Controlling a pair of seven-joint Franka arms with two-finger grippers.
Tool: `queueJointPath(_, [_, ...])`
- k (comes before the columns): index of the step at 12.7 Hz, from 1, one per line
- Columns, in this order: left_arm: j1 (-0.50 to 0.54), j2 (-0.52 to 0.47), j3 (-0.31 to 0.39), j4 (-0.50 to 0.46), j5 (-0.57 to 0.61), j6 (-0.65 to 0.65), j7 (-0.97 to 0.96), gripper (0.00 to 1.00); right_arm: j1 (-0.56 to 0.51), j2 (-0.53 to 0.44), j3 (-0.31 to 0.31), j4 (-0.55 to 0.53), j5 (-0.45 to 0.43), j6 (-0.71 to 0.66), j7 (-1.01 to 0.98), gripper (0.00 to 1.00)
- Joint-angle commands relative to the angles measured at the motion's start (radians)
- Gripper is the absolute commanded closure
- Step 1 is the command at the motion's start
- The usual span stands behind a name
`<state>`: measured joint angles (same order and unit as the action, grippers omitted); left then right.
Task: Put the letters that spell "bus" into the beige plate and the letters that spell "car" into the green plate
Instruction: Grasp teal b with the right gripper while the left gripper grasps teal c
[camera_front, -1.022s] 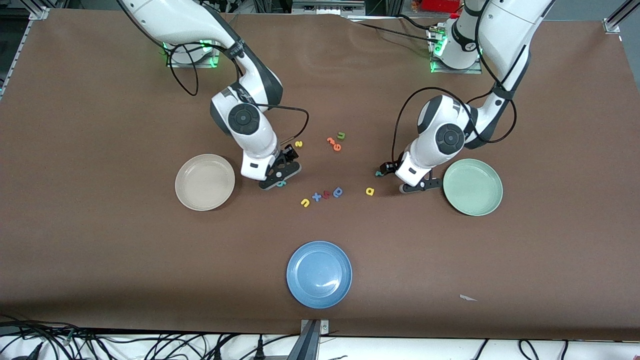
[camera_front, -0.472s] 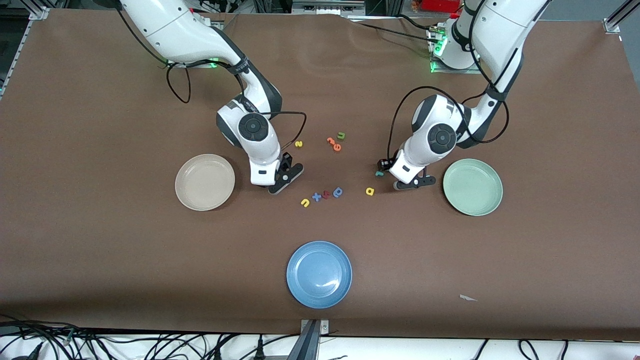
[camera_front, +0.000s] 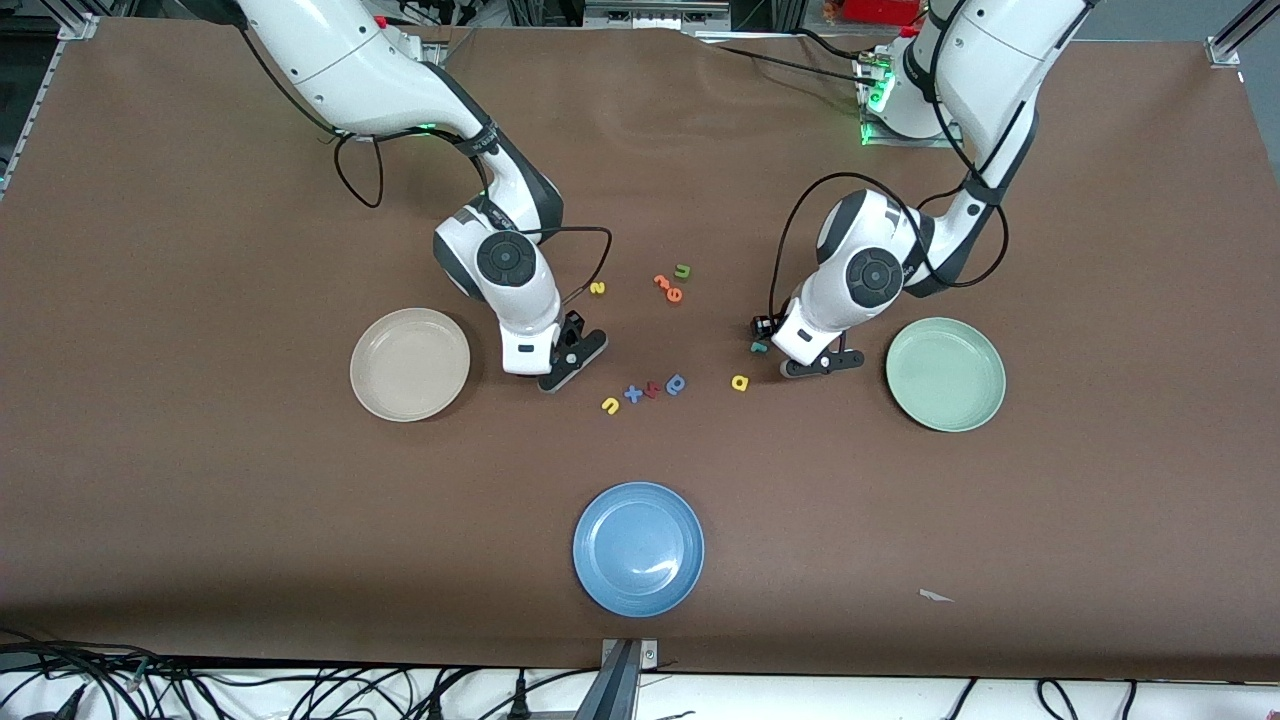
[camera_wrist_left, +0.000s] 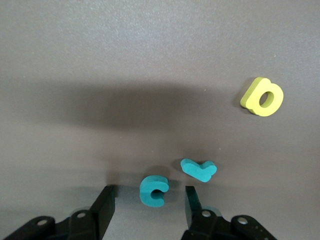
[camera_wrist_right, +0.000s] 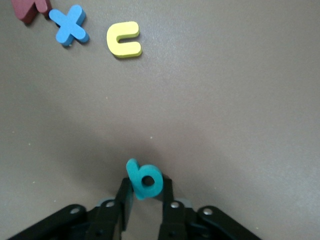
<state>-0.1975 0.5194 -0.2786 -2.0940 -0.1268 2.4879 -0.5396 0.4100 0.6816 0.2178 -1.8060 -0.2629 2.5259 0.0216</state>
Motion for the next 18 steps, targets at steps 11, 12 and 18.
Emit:
queueJointPath(11, [-0.011,0.005,0.010,0.005,0.019,0.008,-0.003,0.85,-0.059,-0.080,0.002,0.028,-0.010,-0.144,-0.017,0.84])
queueJointPath(12, [-0.010,0.002,0.012,0.006,0.019,0.008,-0.002,0.87,-0.085,-0.098,0.002,0.024,-0.010,-0.201,-0.038,0.84])
queueJointPath(18, [0.153,-0.059,0.021,0.269,0.021,-0.422,0.088,0.86,-0.279,-0.214,0.002,-0.102,-0.007,-0.326,-0.251,0.84])
